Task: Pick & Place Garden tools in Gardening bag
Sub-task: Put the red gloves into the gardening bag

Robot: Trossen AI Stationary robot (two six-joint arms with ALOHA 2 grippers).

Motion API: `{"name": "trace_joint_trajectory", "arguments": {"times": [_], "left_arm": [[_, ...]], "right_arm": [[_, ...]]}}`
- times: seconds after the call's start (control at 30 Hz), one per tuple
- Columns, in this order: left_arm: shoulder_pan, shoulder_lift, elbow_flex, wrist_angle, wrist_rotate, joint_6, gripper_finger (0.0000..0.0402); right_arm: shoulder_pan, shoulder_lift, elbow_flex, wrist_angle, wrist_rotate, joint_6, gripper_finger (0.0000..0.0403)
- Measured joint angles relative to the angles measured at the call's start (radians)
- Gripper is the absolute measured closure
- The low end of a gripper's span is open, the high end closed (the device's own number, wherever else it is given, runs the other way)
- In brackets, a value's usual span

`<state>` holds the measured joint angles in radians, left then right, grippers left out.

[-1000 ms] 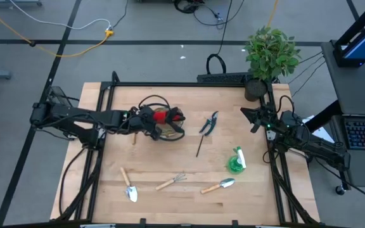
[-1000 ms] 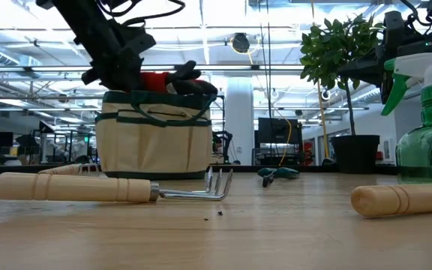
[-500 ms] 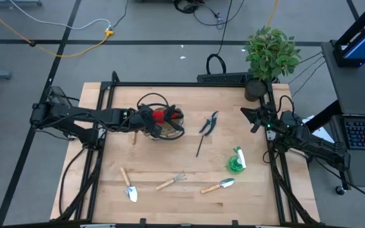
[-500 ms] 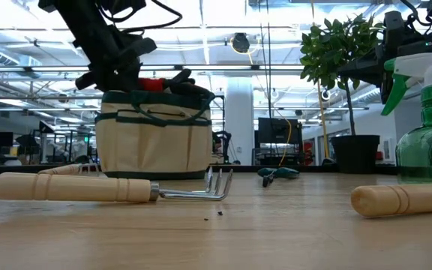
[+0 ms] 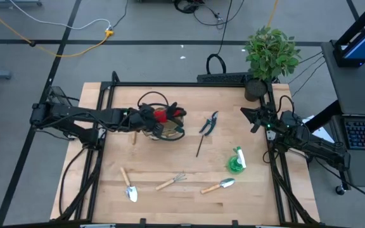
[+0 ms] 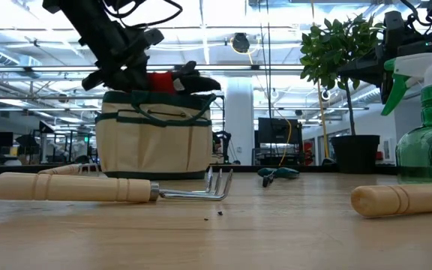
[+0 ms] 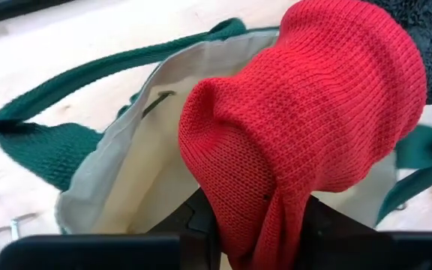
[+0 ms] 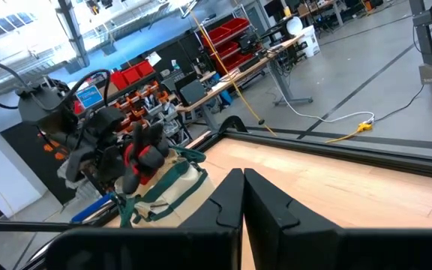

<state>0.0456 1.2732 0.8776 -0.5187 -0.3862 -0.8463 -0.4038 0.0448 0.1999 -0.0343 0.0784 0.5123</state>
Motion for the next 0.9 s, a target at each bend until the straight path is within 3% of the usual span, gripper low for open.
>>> {"name": "trace_joint_trajectory", "arguments": {"times": [0.9], "left_arm": [[0.0, 0.0, 0.0, -0.118, 0.012, 0.033, 0.0313]], "right_arm": [[0.0, 0.0, 0.0, 0.0, 0.0, 0.0, 0.0399]]}}
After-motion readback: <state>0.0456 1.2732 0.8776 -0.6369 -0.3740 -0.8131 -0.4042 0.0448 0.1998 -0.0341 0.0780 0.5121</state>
